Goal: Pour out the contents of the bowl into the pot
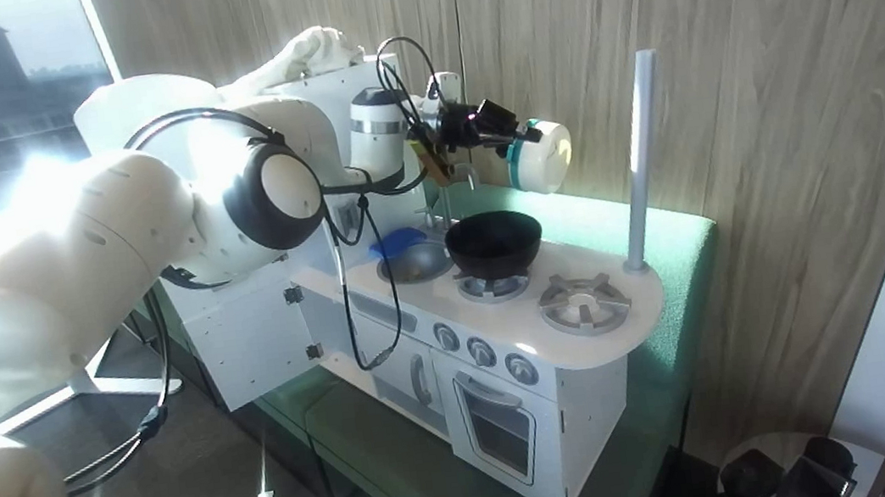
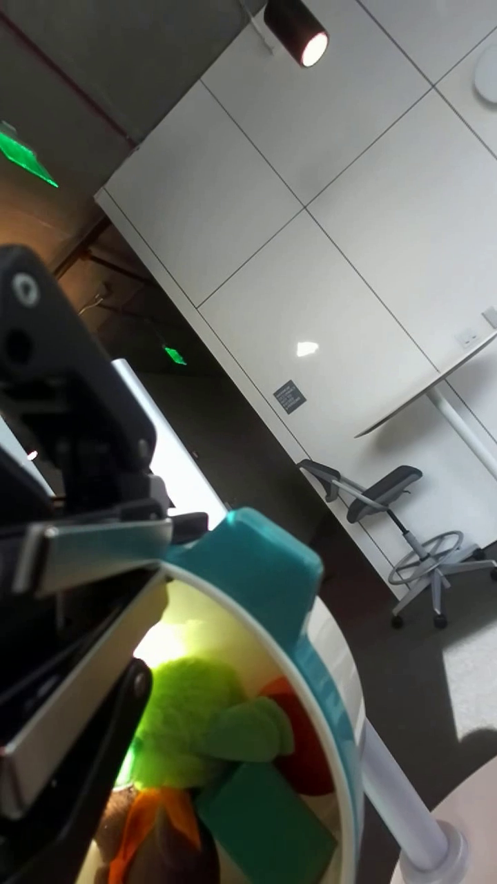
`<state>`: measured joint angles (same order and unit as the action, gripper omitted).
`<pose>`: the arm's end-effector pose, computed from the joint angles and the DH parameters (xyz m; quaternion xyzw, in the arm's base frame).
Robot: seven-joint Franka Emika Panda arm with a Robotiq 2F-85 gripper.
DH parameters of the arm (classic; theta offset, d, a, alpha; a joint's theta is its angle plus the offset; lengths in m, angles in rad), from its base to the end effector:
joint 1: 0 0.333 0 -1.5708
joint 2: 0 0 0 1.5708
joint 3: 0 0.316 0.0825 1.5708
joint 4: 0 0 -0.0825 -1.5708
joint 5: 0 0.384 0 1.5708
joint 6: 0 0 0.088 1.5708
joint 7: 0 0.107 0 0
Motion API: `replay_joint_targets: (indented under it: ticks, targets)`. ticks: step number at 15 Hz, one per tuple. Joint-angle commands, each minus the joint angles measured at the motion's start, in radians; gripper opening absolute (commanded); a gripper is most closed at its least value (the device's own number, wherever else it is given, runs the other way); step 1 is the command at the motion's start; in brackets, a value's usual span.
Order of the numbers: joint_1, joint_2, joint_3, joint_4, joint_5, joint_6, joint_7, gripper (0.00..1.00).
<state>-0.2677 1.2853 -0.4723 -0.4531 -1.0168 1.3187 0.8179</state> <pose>0.6607 -0.4032 0.3593 0.5561 -0.4723 -0.0194 0.6836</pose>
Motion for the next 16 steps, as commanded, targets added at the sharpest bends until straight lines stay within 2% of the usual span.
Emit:
replay_joint_targets:
  ticks: [1, 6, 10, 16]
  targets:
    - [0.021, -0.002, -0.016, 0.007, -0.024, -0.031, 0.022, 0.01]
    - [0.033, -0.051, 0.001, -0.006, 0.0, -0.106, 0.007, 0.01]
    - [-0.018, -0.137, 0.037, 0.004, 0.075, -0.158, 0.006, 0.01]
    - [-0.102, -0.303, 0.087, 0.01, 0.271, -0.171, 0.008, 0.01]
